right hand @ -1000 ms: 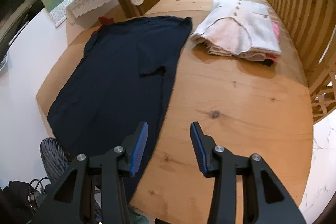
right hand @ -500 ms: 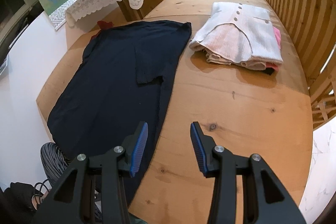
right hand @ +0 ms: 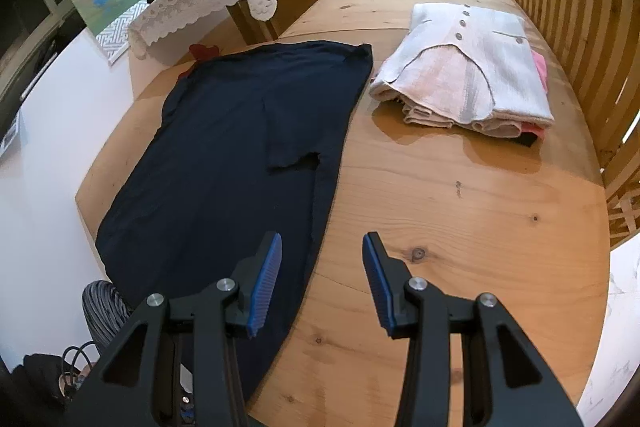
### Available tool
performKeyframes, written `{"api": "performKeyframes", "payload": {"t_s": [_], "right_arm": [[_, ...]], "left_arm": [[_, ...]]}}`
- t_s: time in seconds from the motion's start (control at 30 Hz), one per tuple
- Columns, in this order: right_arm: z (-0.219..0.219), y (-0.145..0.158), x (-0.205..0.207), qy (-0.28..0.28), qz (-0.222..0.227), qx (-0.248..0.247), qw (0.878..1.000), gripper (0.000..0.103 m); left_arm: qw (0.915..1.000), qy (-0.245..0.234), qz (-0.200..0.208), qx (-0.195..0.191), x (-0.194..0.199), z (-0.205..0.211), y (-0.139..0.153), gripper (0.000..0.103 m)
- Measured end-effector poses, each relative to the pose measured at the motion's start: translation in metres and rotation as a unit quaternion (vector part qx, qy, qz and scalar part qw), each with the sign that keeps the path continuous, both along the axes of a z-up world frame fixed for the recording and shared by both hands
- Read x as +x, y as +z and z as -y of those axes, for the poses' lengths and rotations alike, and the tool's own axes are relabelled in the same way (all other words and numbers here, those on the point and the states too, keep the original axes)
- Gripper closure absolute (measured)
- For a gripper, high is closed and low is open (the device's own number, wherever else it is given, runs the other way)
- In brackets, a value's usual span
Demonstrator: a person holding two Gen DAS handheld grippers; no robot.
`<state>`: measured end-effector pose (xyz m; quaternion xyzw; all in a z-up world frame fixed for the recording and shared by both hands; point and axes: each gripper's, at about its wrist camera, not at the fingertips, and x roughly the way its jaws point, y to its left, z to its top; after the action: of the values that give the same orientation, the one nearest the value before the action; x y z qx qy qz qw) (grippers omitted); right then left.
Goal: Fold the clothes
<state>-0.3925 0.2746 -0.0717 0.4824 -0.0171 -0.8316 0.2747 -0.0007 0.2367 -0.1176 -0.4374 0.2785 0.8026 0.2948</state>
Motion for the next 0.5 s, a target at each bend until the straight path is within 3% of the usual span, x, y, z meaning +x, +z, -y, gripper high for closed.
{"api": "performKeyframes", "payload": {"t_s": [0.2, 0.37, 0.5], "right_arm": [[-0.007, -0.001, -0.007, -0.012, 0.006, -0.003, 1.000, 0.061], [-0.007, -0.006, -0.029, -0.021, 0.025, -0.018, 0.999, 0.061], [0.005, -0.010, -0.059, -0.028, 0.032, -0.015, 0.999, 0.061]], "left_arm": [[0.9947, 0.035, 0.035, 0.090, -0.008, 0.027, 0.020, 0.098], [0.9744, 0.080, 0.064, 0.200, -0.013, 0.066, 0.043, 0.099], [0.9635, 0.102, 0.062, 0.240, -0.012, 0.092, 0.054, 0.099]]}}
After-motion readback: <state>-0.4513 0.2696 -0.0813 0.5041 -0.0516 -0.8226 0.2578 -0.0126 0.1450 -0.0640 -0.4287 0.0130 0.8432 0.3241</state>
